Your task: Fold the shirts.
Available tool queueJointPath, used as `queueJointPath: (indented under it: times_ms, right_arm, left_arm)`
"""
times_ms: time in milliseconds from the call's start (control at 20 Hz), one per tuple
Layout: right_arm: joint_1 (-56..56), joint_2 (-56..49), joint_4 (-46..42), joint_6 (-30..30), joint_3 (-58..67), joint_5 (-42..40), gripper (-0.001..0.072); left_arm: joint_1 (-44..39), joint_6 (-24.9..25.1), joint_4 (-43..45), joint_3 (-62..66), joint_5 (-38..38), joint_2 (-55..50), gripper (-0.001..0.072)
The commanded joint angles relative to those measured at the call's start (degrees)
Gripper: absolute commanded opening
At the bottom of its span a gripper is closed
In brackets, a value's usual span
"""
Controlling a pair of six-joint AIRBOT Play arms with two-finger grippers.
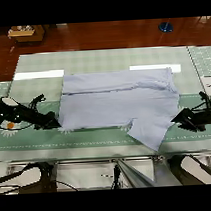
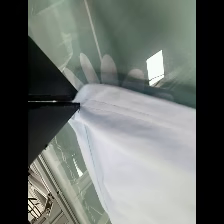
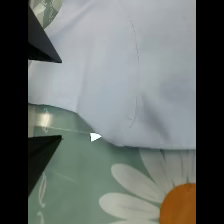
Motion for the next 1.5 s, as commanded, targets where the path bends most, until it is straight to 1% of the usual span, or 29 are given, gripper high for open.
queueJointPath:
  times_ms: [0,150,300,350,400,450,500,600,700,850,950,1100,1250,1350,1450]
  right_arm:
    - [-0.1,0.4,2.0,-0.3,-3.3,-5.2,0.0527]
    - [0.0,0.4,2.7,0.4,-5.1,-10.7,0.0516]
    - [1.5,-0.9,5.7,0.8,-7.0,-15.4,0.0387]
    - [3.1,-2.0,6.8,0.6,-7.1,-16.0,0.0299]
    - [4.8,-3.1,9.1,-0.7,-7.1,-16.3,0.0196]
    - [5.9,-3.5,11.6,-2.4,-7.1,-15.8,0.0065]
    - [6.0,-3.3,13.1,-3.3,-6.8,-14.9,0.0034]
    - [6.0,-1.4,13.8,-5.1,-4.6,-11.8,0.002]
    - [6.0,2.5,13.9,-5.2,-0.6,-10.4,0.002]
    - [6.0,7.4,13.9,-3.6,6.6,-11.5,0.0019]
    - [6.0,7.6,14.5,-2.8,11.7,-11.6,0.0018]
    - [6.0,7.4,19.1,-2.7,15.9,-16.5,0.0018]
    - [6.1,4.5,23.7,-2.6,17.2,-21.7,0.0017]
    - [6.1,1.1,27.8,-3.7,17.2,-24.1,0.0017]
    - [6.1,-2.4,33.4,-6.2,17.2,-26.8,0.0017]
  left_arm:
    - [0.1,0.3,-0.1,0.0,-0.2,0.0,0.002]
    - [0.1,1.5,-0.5,0.0,0.0,0.0,0.0021]
    - [0.1,3.5,-2.8,0.0,0.7,0.0,0.002]
    - [0.1,3.5,-3.5,0.0,1.1,0.0,0.0021]
    - [0.1,3.6,-4.0,0.0,1.5,0.0,0.002]
    - [0.1,3.6,-4.1,0.0,1.4,0.0,0.0021]
    - [0.1,3.6,-4.1,0.0,1.1,0.0,0.002]
    - [0.1,5.1,-4.7,0.4,-0.4,0.2,0.002]
    - [0.1,7.6,-8.0,1.3,-1.9,1.9,0.002]
    - [0.1,8.0,-13.7,5.0,-1.9,6.8,0.0019]
    - [0.1,7.7,-16.0,9.8,-1.7,8.9,0.0019]
    - [0.1,7.1,-20.7,18.0,1.0,9.2,0.0019]
    - [0.1,5.6,-21.9,22.6,8.2,8.2,0.0019]
    - [0.1,5.6,-22.1,24.3,8.8,5.4,0.0019]
    - [0.0,5.2,-22.2,25.2,9.0,1.7,0.0018]
